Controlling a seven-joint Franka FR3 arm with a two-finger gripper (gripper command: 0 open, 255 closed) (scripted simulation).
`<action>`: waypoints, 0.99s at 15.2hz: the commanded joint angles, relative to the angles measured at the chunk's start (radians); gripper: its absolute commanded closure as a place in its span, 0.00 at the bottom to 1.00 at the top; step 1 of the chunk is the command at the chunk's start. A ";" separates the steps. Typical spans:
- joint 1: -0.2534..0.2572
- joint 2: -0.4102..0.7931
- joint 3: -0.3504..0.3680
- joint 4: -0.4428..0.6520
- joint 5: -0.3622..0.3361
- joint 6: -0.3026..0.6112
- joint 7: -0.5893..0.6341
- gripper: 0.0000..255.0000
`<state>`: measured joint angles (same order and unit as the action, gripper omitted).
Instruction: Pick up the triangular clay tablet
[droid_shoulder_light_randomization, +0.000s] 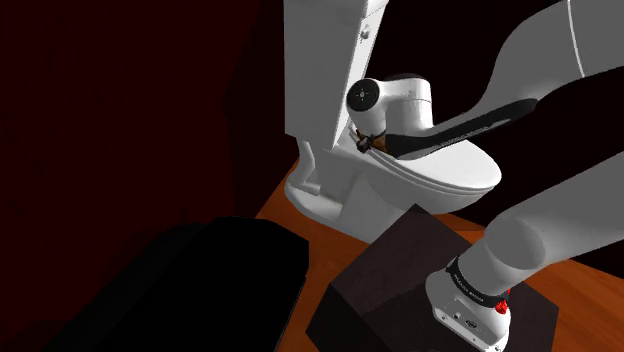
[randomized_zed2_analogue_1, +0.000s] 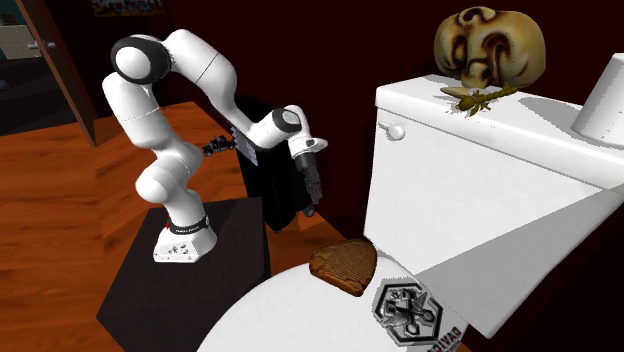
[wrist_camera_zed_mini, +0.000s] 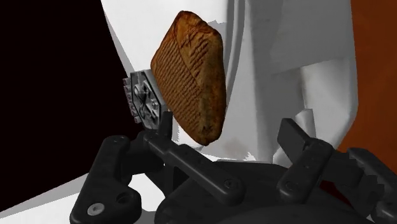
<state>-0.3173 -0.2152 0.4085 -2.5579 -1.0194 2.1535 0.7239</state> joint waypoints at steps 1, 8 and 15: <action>-0.035 0.092 0.021 0.019 -0.158 -0.037 0.101 0.00; -0.060 0.428 -0.017 0.142 -0.585 -0.294 0.313 0.00; -0.047 0.545 -0.043 0.180 -0.665 -0.356 0.379 0.00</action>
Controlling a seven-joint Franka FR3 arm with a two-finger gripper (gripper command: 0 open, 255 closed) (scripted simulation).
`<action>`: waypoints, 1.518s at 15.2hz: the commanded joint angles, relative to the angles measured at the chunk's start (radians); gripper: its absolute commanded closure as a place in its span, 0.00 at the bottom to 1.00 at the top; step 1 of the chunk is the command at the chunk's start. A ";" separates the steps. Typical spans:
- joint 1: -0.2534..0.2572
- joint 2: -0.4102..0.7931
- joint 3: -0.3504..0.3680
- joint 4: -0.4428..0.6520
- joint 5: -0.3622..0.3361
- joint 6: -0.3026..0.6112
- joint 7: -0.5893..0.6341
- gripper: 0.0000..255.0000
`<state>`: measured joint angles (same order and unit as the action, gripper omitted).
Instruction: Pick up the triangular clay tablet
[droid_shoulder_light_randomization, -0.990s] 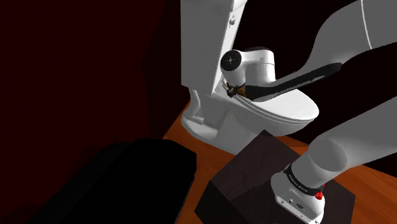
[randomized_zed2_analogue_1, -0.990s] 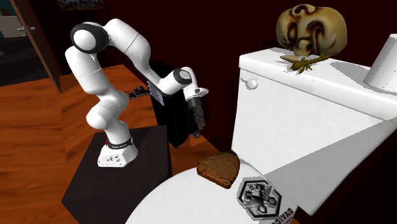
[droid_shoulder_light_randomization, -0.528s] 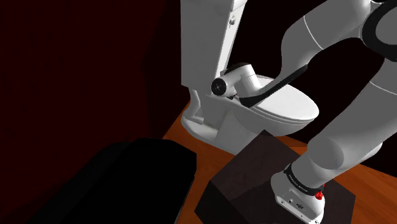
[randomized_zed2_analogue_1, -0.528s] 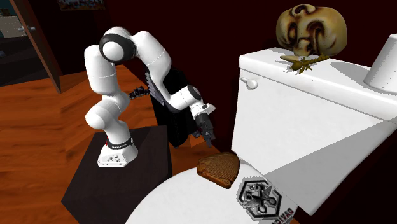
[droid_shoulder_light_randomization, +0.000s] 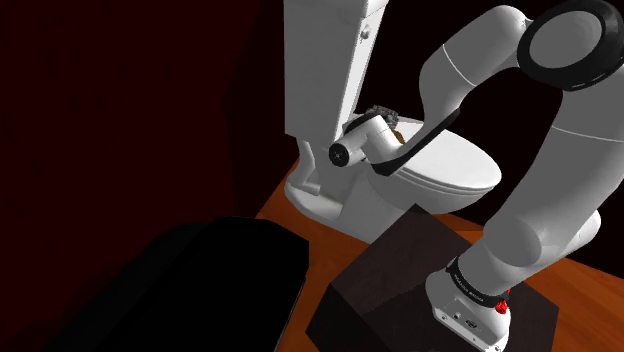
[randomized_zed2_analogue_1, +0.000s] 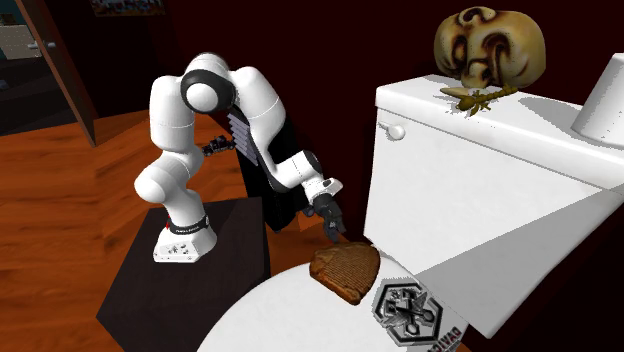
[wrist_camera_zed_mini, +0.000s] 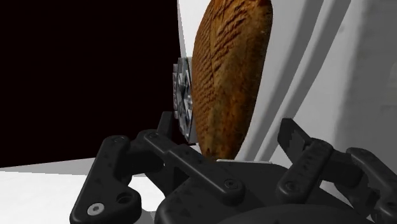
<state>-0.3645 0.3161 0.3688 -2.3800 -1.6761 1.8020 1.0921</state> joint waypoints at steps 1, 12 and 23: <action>0.002 0.029 -0.005 0.007 -0.013 -0.008 0.020 0.00; 0.005 0.054 -0.009 0.015 -0.023 -0.016 0.036 1.00; -0.011 -0.080 0.008 -0.019 0.029 0.025 -0.055 1.00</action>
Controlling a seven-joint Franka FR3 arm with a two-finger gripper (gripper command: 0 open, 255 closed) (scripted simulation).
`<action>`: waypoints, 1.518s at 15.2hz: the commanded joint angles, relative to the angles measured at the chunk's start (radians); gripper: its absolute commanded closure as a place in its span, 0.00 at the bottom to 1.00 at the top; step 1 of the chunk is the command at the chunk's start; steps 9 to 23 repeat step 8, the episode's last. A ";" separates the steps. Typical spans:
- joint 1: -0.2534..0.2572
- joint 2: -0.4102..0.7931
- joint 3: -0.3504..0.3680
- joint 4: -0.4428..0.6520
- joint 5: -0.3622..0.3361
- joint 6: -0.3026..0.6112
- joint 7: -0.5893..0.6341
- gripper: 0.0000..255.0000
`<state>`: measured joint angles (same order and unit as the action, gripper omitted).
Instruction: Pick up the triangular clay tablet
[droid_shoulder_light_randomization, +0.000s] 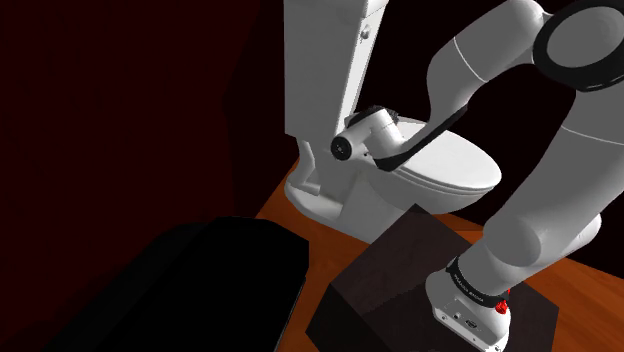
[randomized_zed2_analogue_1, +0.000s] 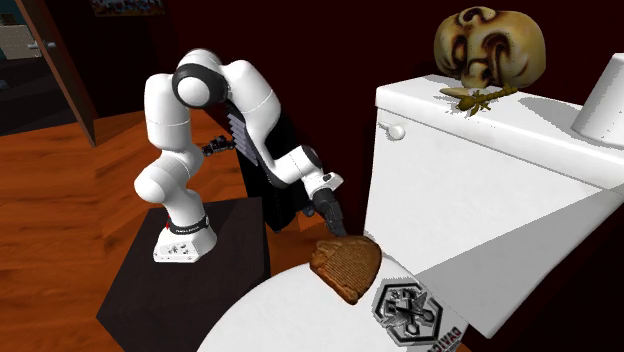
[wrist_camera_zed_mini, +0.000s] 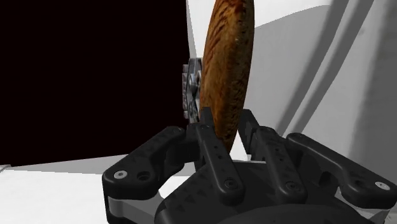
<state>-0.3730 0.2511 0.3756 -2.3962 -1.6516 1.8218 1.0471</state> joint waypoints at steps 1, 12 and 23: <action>-0.004 -0.029 0.002 -0.006 0.010 0.009 -0.021 1.00; -0.011 -0.101 0.007 -0.017 0.042 0.032 -0.078 1.00; -0.011 -0.101 0.007 -0.017 0.042 0.032 -0.078 1.00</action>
